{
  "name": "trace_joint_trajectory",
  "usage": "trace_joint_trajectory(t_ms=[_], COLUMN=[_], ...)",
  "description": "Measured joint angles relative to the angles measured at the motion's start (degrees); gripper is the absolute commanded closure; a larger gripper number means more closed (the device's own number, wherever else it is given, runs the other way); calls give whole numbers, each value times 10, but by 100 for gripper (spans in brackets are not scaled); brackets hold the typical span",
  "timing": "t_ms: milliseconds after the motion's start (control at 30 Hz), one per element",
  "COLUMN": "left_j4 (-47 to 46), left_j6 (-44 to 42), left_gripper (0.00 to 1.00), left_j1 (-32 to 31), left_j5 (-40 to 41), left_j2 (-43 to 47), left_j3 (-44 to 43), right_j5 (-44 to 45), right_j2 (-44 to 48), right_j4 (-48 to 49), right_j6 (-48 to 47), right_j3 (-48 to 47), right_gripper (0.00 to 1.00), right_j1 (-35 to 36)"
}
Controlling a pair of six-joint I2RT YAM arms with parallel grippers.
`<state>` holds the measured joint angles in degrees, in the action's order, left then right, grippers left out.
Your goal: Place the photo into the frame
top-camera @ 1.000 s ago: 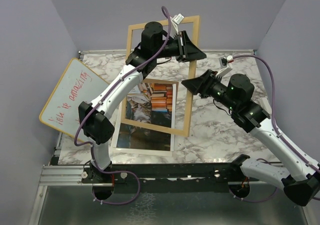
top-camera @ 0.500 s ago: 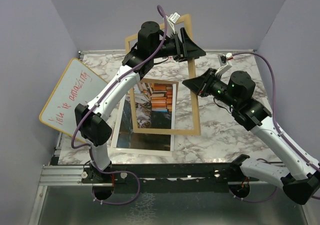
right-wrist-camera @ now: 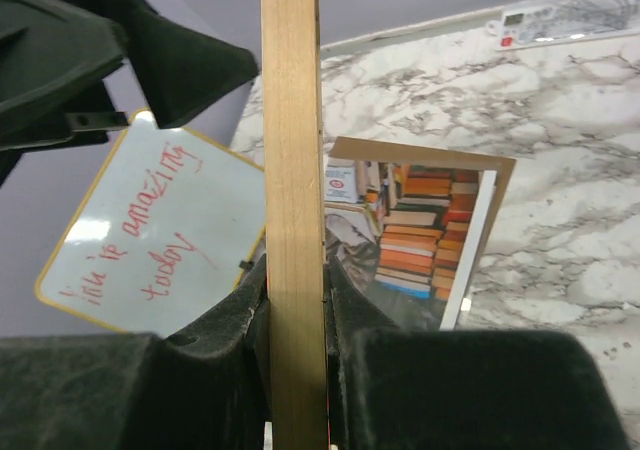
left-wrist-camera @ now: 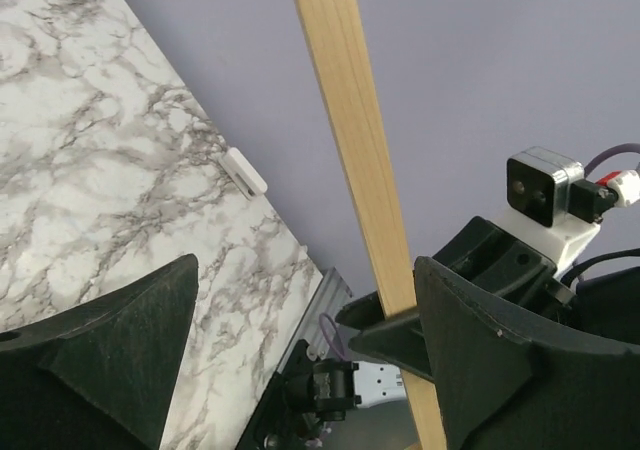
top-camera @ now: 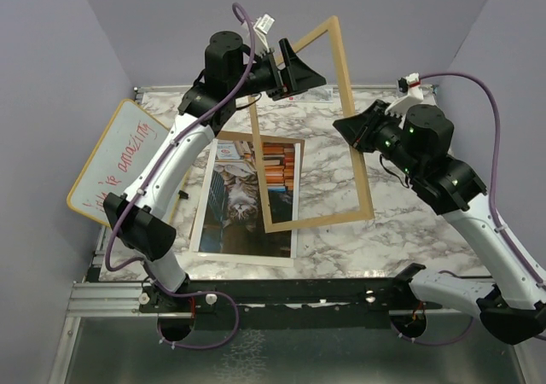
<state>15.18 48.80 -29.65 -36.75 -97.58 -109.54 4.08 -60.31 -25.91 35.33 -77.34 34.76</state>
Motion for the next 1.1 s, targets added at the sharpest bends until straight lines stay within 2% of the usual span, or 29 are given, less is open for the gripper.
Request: trace_joint_trajectory(t_ms=[267,567,867,1100], left_j4=[16,60,116,151], left_j6=[-24,-68,-124,-158], left_gripper=[11,11,11,11], left_j1=[30,48,53,56], left_j5=[2,11,49,85], left_j2=[19,21,29,33], left_j3=[34,59,90,118], right_j5=[59,153,307,423], right_j2=[-33,-78,-143,-243], right_j4=[-60,-146,-217,-262], right_j6=[-15,-59,-177,-260], right_j3=[-8,-91,-189,-200], right_gripper=[99,99,99,99], right_j1=[-2,-2,-2,-3])
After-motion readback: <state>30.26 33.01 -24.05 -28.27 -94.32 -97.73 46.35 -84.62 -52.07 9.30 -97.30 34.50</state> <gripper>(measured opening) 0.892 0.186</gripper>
